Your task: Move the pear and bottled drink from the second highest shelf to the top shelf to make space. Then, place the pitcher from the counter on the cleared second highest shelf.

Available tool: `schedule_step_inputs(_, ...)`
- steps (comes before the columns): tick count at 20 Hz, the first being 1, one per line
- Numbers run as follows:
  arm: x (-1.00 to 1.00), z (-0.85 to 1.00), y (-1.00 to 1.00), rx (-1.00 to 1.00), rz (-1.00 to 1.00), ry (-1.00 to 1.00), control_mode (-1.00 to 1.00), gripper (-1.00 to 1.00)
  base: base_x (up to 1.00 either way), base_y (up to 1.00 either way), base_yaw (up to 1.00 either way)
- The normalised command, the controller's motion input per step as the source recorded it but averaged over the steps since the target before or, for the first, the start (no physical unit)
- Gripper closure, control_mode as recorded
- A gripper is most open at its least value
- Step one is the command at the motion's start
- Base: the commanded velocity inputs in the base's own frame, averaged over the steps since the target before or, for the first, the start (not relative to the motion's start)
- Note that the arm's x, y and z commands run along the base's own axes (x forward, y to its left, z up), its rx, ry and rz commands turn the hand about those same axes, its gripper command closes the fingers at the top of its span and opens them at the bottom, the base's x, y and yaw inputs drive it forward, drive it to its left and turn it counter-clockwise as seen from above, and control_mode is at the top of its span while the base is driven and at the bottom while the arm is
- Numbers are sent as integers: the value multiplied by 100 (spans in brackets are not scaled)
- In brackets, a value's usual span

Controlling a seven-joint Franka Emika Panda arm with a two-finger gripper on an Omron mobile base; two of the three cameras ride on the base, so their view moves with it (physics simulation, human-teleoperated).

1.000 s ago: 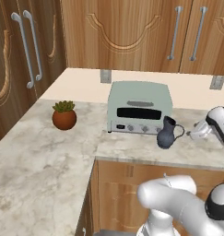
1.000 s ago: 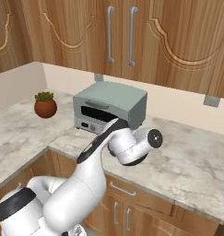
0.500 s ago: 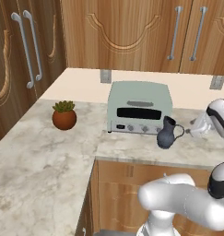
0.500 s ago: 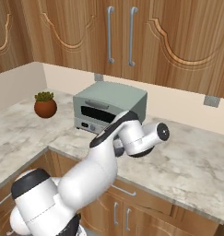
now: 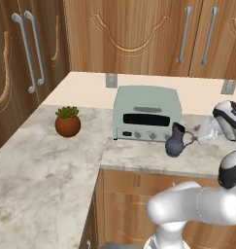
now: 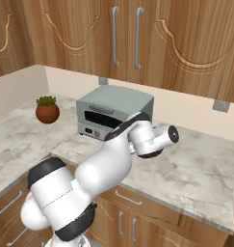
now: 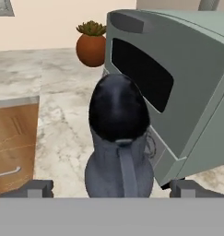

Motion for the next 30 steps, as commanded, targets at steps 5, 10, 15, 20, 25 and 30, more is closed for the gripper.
schedule_step_inputs(5, 19, -25, 0, 0, 8, 0, -100, -100, 0, 0, 0)
schedule_step_inputs(10, 3, -15, -2, 0, 2, 0, -100, -100, 0, 0, 0)
schedule_step_inputs(15, 0, -9, -5, 2, 0, -3, -100, -100, 0, 0, 0)
schedule_step_inputs(20, 1, -11, 0, 9, 0, -4, -100, -100, 0, 0, 0)
schedule_step_inputs(25, 9, -9, 0, 11, 0, 0, -100, -100, 0, 0, 0)
schedule_step_inputs(30, 9, -8, 7, 3, 1, 0, -100, -100, 0, 0, 0)
